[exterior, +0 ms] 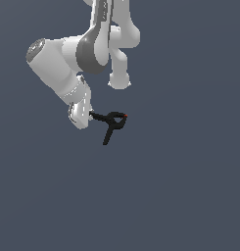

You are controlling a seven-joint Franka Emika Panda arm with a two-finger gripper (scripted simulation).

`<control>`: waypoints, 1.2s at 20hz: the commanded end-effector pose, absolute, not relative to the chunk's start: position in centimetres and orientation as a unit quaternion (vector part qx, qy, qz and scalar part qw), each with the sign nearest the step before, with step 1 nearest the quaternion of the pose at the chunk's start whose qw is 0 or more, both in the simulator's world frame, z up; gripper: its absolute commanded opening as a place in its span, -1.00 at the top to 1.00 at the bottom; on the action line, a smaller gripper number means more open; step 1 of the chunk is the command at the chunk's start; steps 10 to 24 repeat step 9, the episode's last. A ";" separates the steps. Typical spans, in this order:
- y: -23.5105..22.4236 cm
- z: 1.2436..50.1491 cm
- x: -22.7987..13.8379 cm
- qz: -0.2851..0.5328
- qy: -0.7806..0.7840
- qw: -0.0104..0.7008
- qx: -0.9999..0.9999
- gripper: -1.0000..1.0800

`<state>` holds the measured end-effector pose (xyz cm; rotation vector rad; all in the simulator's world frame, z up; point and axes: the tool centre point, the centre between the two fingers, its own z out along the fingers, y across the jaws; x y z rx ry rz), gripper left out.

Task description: Pick up the object and move it to a goal position.

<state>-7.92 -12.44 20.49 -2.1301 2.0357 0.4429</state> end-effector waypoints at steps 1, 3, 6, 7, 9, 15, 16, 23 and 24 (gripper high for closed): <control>-12.2 22.0 -7.8 0.146 0.681 0.082 -0.713 1.00; -12.0 23.0 -7.7 0.146 0.681 0.082 -0.713 1.00; -11.8 24.0 -7.6 0.146 0.681 0.082 -0.713 1.00; -11.7 24.2 -7.6 0.146 0.681 0.082 -0.713 1.00; -11.7 24.3 -7.5 0.147 0.681 0.082 -0.713 1.00; -11.7 24.3 -7.5 0.147 0.681 0.082 -0.713 1.00; -11.7 24.3 -7.5 0.147 0.681 0.082 -0.713 1.00; -11.7 24.3 -7.5 0.147 0.681 0.082 -0.713 1.00; -11.7 24.3 -7.5 0.147 0.681 0.082 -0.713 1.00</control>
